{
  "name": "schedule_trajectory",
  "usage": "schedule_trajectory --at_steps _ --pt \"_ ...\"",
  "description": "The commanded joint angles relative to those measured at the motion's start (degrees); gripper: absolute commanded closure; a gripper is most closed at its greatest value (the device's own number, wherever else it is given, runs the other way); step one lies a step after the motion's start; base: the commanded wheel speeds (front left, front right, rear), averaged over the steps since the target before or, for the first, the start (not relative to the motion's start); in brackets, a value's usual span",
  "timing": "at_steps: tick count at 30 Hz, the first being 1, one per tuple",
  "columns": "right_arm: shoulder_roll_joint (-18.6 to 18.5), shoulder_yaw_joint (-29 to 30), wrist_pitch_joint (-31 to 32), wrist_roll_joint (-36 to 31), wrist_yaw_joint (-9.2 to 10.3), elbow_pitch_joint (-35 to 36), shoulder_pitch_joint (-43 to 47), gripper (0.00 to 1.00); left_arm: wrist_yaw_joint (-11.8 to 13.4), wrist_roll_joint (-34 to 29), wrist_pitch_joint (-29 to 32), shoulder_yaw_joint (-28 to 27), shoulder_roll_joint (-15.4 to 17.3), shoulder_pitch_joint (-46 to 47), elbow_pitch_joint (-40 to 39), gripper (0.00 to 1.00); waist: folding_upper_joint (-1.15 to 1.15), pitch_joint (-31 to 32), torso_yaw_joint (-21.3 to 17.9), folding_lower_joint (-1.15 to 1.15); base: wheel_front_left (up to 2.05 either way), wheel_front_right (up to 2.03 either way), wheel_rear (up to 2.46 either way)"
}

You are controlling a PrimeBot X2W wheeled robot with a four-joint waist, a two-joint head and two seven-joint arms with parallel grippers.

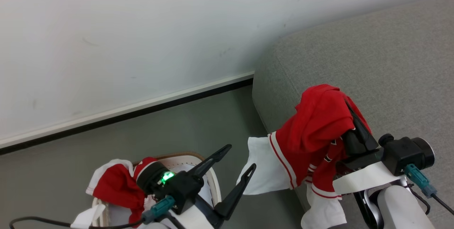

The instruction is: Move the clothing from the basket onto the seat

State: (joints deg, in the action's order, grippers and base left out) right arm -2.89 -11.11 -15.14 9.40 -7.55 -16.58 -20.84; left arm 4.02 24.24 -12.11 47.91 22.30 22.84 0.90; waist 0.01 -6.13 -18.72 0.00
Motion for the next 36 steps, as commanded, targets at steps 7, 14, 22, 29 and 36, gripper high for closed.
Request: schedule_trajectory --at_steps 7,14,22,29,36 --pt "0.0 4.2 0.0 -0.8 0.13 4.6 -3.4 1.0 -1.7 -1.5 1.7 -0.6 2.2 4.9 -1.7 0.0 -0.01 -9.8 1.6 0.0 0.0 0.0 0.0" --pt "-0.9 14.3 1.9 -5.5 0.13 7.6 -16.3 1.0 -4.7 -3.4 2.9 -2.4 4.5 13.8 -3.1 0.0 -0.01 -22.5 6.3 0.0 0.0 0.0 0.0" --pt "-6.6 31.5 12.1 -10.6 0.13 5.8 -37.7 1.0 -6.9 -3.8 0.9 -3.9 3.2 21.0 -1.6 0.0 -0.01 -32.3 12.6 0.0 0.0 0.0 0.0" --pt "-13.1 45.2 16.9 -18.1 0.13 3.8 -50.5 1.0 -7.4 -2.7 -1.2 -3.7 1.5 20.7 1.1 0.0 -0.01 -34.7 17.3 0.0 0.0 0.0 0.0" --pt "-13.0 55.6 17.6 -28.1 0.13 -2.3 -48.5 1.0 -7.4 -2.1 -2.4 -4.3 1.4 19.5 3.0 0.0 -0.01 -35.3 19.4 0.0 0.0 0.0 0.0"
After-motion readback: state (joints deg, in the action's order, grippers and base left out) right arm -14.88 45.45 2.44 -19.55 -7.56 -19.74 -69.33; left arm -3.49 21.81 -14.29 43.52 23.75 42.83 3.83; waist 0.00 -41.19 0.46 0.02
